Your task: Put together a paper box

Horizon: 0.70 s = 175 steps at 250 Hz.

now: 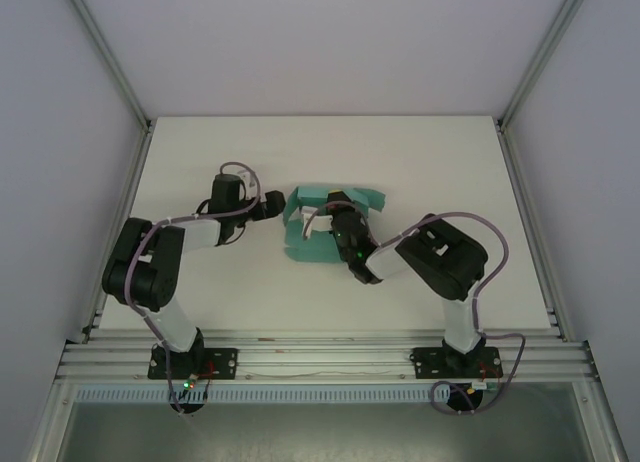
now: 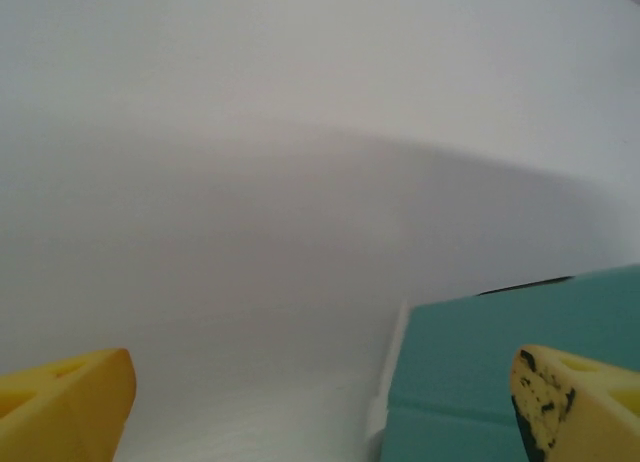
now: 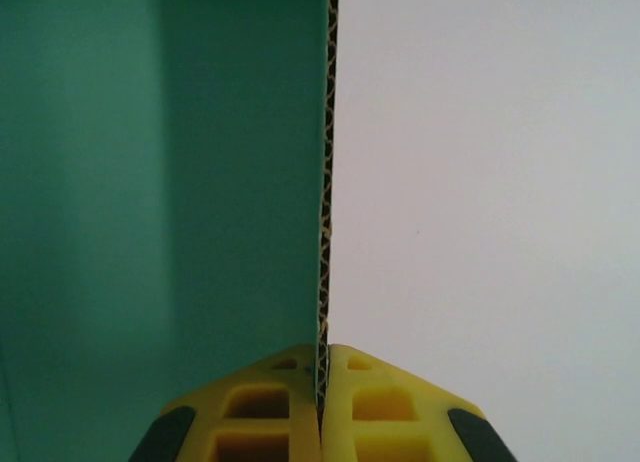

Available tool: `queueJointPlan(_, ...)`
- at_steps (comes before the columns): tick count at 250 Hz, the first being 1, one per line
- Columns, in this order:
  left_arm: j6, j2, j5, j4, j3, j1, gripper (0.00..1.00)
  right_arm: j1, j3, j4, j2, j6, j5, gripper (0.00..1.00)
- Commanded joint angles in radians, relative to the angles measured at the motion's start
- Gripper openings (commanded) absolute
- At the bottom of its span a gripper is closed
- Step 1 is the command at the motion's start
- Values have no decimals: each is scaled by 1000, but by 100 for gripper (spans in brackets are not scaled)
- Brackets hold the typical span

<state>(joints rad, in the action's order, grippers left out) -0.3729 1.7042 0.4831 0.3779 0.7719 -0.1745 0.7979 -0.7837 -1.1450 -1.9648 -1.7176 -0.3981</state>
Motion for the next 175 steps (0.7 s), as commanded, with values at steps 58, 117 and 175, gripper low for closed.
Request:
queueJointPlan(58, 140, 18, 0, 91, -24, -106, 79, -5, -23, 46, -14, 51, -21, 0)
queueJointPlan(117, 73, -5, -95, 88, -54, -104, 79, -12, -19, 75, 1, 73, -29, 0)
queueJointPlan(175, -20, -89, -147, -15, -53, -14, 89, -25, -29, 171, 60, 141, -17, 0)
